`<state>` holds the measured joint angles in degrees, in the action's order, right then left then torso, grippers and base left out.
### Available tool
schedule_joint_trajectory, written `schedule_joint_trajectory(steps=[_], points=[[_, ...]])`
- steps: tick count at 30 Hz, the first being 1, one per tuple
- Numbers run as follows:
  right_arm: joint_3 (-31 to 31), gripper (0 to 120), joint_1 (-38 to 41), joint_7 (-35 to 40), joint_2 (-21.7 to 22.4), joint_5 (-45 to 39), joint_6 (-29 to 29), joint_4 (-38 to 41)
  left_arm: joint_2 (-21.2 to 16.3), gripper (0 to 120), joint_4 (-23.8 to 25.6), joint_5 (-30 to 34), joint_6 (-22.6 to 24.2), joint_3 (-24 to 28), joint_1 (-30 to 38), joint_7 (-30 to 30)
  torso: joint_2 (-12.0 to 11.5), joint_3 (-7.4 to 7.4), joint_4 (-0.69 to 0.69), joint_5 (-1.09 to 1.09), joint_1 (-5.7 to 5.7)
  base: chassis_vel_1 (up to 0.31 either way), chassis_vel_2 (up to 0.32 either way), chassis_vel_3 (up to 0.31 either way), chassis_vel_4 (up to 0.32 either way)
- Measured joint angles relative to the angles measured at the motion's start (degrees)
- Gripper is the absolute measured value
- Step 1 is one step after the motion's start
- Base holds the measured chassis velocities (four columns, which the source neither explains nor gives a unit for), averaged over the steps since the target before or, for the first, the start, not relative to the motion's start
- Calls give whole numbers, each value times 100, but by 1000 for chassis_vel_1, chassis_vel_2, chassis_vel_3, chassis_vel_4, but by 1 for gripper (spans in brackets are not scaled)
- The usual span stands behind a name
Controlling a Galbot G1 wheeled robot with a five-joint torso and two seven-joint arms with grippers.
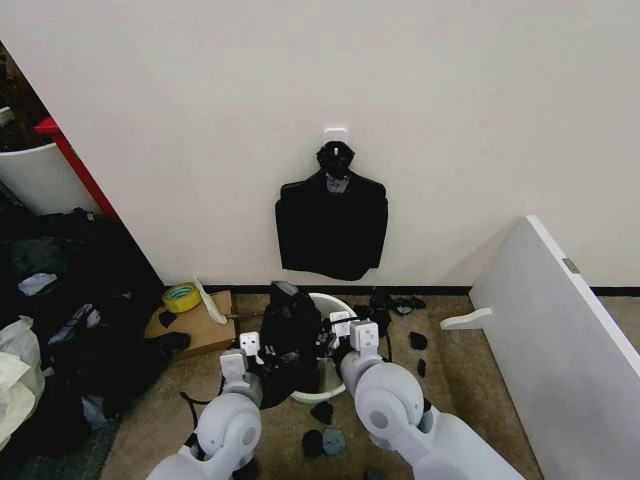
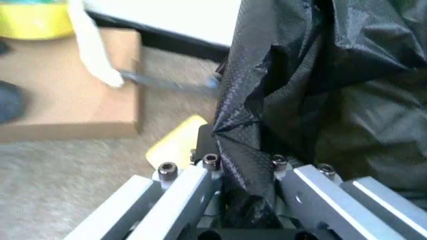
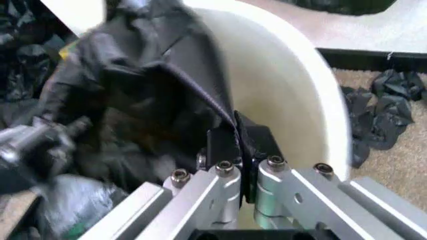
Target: Place the garbage bag over the trash bin.
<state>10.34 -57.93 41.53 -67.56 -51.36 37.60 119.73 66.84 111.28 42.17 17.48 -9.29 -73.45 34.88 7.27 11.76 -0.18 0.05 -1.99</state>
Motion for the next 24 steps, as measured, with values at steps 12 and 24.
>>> schedule_joint_trajectory(steps=[12, 24], points=[[-113, 0, -315, -330, 504, 233, -20, 588, -118, 2, 471, 278, -232, -257, -219, -5, 0, 0, 0, -1, 0, 0, 0, 0, 0], [-165, 37, -711, -1407, 1004, 1686, -266, 1559, -256, 2, 912, 84, -192, -322, -470, -145, 1, 0, -2, -2, 0, 0, 0, 0, 0]])
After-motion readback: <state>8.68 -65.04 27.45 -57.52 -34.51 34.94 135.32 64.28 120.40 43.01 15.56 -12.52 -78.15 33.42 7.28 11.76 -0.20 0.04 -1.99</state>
